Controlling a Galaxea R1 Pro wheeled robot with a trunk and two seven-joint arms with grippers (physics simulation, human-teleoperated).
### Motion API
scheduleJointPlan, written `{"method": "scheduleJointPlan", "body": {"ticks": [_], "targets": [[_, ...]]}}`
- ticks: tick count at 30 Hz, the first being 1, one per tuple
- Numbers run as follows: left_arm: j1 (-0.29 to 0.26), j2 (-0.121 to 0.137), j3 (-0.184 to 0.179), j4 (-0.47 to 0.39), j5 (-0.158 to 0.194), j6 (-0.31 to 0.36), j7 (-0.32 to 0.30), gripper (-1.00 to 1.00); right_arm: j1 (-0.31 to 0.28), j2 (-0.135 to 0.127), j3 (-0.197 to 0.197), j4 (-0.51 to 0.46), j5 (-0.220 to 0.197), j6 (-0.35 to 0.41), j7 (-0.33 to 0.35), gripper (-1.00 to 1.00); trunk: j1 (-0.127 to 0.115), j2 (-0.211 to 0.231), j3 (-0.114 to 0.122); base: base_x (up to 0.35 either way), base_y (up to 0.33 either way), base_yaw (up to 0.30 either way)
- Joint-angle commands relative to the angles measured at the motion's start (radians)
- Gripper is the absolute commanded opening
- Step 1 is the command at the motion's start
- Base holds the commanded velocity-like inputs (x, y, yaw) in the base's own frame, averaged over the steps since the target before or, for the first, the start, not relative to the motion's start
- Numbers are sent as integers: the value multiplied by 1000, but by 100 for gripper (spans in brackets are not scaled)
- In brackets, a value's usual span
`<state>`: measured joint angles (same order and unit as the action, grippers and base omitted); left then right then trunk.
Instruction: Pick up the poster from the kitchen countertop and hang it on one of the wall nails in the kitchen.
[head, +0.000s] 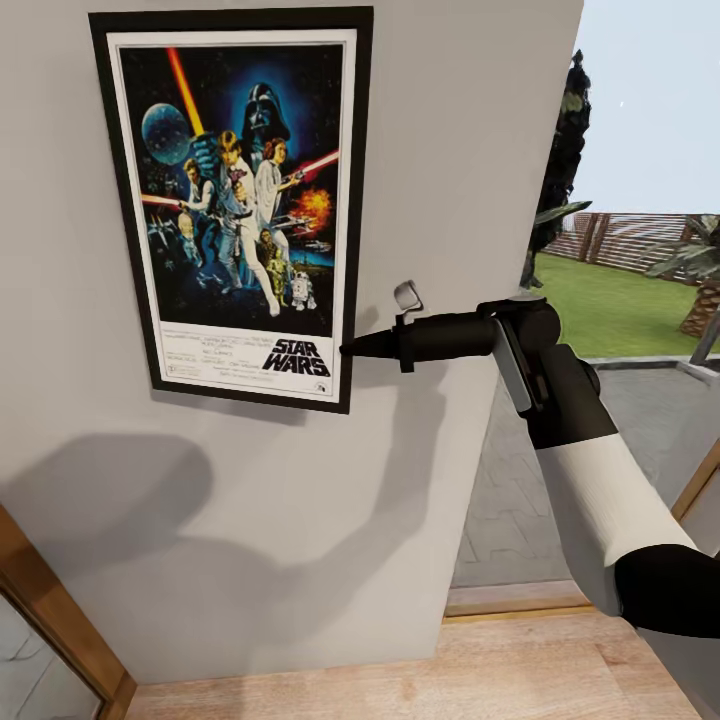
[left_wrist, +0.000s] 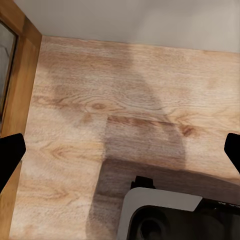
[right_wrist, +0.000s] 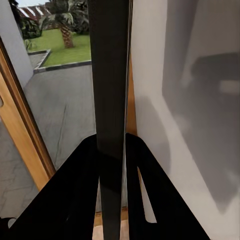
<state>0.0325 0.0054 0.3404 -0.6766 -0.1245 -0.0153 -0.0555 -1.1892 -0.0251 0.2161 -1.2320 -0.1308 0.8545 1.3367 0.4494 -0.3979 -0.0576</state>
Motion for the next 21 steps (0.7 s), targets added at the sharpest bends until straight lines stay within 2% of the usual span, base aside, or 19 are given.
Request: {"method": "scheduleJointPlan", "body": {"ticks": [1,21], "targets": [[0,-1,5,-1,-10,-2,-6,100,-1,-1,2,0,-7,11,1,-100,1,-2,-2,0,0,0],[0,-1,5,-2,-10,-2,-6,100,0,-2,2,-1,-7,10,1,-100,1,-2,-2,0,0,0]]}}
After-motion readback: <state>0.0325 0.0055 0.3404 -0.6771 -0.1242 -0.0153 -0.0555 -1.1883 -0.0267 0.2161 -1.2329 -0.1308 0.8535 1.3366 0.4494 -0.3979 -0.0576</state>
